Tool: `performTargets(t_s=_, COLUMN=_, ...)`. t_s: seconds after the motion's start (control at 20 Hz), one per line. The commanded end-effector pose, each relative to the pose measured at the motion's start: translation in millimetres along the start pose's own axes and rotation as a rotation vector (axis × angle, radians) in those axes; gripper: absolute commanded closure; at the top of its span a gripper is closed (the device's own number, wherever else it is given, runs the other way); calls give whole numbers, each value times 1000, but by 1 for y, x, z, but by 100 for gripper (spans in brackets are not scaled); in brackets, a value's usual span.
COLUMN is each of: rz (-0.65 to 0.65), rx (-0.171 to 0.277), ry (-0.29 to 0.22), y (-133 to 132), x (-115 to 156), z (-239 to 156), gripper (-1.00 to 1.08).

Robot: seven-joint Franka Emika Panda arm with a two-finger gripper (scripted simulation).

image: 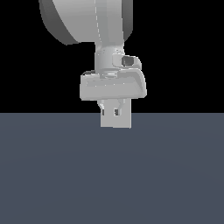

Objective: Plug the charger into the wall socket.

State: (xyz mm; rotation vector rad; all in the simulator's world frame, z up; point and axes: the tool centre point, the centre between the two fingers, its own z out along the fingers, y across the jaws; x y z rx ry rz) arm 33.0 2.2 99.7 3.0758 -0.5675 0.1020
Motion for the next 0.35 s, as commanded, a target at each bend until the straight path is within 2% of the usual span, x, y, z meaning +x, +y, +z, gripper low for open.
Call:
performTargets(t_s=0.0, rz=0, rx=0, ry=0, y=0, x=7, z=0, gripper=108)
performTargets(t_s=0.3, rz=0, rx=0, ry=0, y=-1, x=12, z=1, gripper=108)
